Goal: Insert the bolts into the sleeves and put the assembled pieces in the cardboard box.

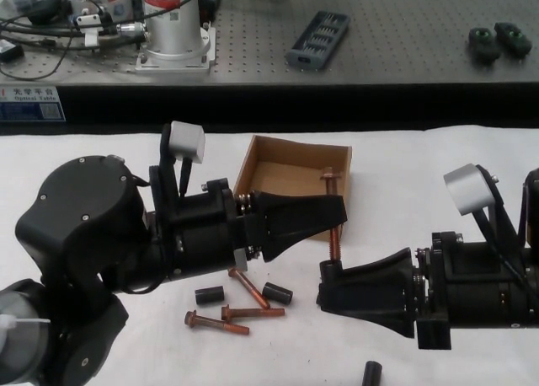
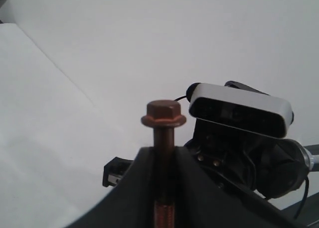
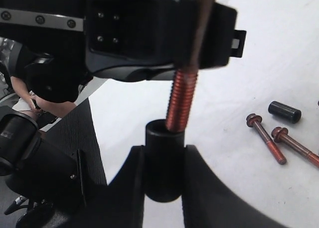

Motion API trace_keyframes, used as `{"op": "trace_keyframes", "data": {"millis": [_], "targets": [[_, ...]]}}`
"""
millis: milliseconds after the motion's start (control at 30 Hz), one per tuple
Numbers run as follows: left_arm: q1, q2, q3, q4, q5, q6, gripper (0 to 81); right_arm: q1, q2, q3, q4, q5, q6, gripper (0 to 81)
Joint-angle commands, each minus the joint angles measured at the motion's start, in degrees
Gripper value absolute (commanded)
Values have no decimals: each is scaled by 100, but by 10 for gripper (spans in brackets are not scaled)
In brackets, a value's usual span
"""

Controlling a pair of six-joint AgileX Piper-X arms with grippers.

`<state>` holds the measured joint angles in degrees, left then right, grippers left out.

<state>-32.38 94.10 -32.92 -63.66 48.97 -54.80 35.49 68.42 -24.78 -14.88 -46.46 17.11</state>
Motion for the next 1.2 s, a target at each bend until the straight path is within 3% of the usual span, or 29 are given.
{"op": "trace_keyframes", "data": {"millis": [0,700,1033,1100,1167], "targets": [[-38,-20,-47,101,103,298,29,-11,13,-34,-133,-66,1,24],[-38,-20,-47,91,148,343,29,-269,13,-34,-133,88,-12,24],[28,-20,-47,62,1221,639,29,-285,13,-34,-133,88,-22,24],[58,-20,-47,36,1133,972,48,-285,13,-34,-133,88,-11,24],[76,-20,-47,36,881,1242,120,-285,13,-34,-133,88,3,24]]}}
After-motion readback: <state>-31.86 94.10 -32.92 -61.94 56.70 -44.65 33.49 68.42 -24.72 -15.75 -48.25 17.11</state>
